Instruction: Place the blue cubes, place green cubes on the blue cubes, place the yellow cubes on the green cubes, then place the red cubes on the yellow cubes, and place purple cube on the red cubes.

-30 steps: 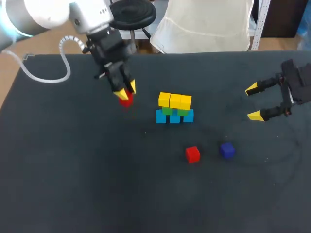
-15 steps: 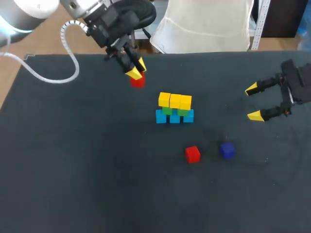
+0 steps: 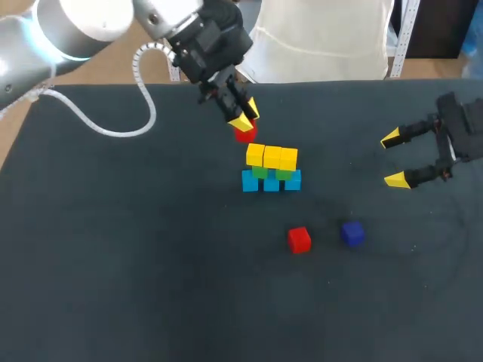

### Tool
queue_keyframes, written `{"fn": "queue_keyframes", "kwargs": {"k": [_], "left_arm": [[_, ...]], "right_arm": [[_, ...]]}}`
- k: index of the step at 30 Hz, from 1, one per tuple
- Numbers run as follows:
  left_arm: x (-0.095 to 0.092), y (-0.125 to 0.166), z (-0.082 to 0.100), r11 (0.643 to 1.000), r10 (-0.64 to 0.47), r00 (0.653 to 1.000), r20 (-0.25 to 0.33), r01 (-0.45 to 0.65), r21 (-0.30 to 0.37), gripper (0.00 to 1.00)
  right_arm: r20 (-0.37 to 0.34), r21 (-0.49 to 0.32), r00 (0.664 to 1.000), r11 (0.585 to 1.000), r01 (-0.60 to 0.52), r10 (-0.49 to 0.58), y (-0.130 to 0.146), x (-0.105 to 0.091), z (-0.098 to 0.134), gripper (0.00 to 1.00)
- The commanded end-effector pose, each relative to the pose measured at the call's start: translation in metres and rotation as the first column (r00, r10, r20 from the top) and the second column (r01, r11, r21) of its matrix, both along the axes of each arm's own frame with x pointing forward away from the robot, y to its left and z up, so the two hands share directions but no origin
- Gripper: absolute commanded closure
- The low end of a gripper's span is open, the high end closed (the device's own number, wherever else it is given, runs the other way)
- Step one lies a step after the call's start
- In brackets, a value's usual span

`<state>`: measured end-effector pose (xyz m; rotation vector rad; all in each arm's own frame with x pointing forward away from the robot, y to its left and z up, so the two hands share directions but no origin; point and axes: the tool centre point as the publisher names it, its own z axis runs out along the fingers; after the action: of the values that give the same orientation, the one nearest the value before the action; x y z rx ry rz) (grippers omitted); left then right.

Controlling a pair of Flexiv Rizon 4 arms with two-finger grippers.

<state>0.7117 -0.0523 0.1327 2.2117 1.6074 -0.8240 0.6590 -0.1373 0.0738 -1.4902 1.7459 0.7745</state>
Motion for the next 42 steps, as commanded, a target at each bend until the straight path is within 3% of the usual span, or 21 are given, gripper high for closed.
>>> {"fn": "queue_keyframes", "kwargs": {"k": [1,13,42], "left_arm": [[0.007,-0.012,-0.004,1.0,-0.008,1.0,-0.019,0.009,0.019,1.0],[-0.001,-0.029,-0.013,1.0,-0.005,1.0,-0.022,0.006,0.022,1.0],[-0.003,-0.03,-0.026,0.998,0.023,0.999,-0.042,-0.021,0.063,1.0]], "right_arm": [[0.0,0.002,1.0,1.0,-0.002,0.002,0.0,0.001,-0.001,0.0],[0.0,0.002,1.0,1.0,-0.002,0.002,0.0,0.001,-0.001,0.0],[0.0,0.002,1.0,1.0,-0.002,0.002,0.0,0.001,-0.001,0.0]]}}
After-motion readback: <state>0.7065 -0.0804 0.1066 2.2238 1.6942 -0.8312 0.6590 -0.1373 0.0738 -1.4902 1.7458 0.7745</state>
